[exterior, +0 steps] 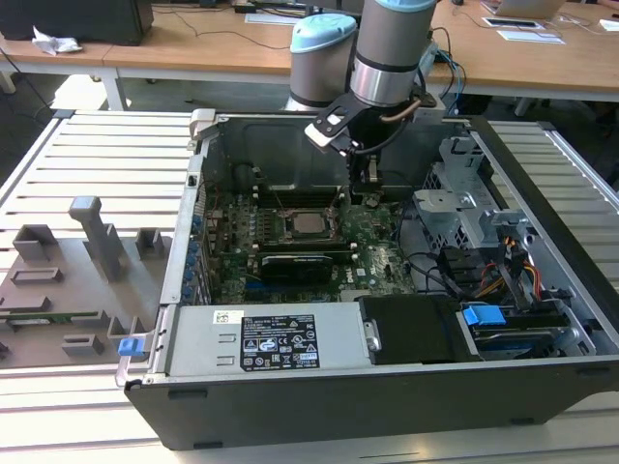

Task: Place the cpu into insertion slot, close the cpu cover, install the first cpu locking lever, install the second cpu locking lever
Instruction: 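Close the cpu cover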

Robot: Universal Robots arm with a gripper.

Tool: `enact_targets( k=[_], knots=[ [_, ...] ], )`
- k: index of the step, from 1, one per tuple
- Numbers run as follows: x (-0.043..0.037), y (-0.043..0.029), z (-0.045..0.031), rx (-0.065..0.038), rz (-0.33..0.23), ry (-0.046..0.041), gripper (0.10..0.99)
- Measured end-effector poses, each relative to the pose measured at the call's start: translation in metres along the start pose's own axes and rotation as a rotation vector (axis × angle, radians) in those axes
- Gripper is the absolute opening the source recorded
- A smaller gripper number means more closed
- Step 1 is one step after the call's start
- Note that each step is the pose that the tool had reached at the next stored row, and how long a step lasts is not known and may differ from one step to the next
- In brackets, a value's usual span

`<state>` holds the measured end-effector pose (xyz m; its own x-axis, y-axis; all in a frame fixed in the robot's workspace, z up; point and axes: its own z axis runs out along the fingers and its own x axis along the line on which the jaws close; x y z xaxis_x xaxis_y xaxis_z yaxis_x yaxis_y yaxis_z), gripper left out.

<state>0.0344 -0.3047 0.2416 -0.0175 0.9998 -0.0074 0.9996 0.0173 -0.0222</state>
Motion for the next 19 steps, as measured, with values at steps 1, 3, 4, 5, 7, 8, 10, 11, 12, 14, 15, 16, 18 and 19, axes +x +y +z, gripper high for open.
enact_targets(
  k=[1, 3, 4, 5, 7, 8, 10, 11, 12, 14, 15, 16, 18, 19],
  knots=[
    [0.0000, -0.0008, 0.0000, 0.000, 0.000, 0.0000, 0.106],
    [0.0000, -0.0027, 0.0001, 0.000, 0.000, 0.0000, 0.106],
    [0.0001, -0.0034, 0.0001, 0.000, 0.000, 0.0000, 0.106],
    [0.0001, -0.0052, 0.0001, 0.000, 0.000, 0.0001, 0.106],
    [0.0001, -0.0068, 0.0001, 0.000, 0.000, 0.0000, 0.106],
    [0.0001, -0.0077, 0.0002, 0.000, 0.000, 0.0000, 0.106],
    [0.0002, -0.0092, 0.0002, 0.000, 0.000, 0.0000, 0.106],
    [0.0002, -0.0098, 0.0002, 0.000, 0.000, -0.0001, 0.106],
    [0.0002, -0.0109, 0.0002, 0.000, 0.000, 0.0000, 0.106],
    [0.0002, -0.0124, 0.0003, 0.000, 0.000, 0.0000, 0.106],
    [0.0002, -0.0135, 0.0003, 0.000, 0.000, 0.0000, 0.106],
    [0.0002, -0.0143, 0.0003, 0.000, 0.000, 0.0000, 0.106],
    [0.0003, -0.0158, 0.0003, 0.000, 0.000, 0.0000, 0.106],
    [0.0003, -0.0167, 0.0003, 0.000, 0.000, -0.0001, 0.106]
  ],
)
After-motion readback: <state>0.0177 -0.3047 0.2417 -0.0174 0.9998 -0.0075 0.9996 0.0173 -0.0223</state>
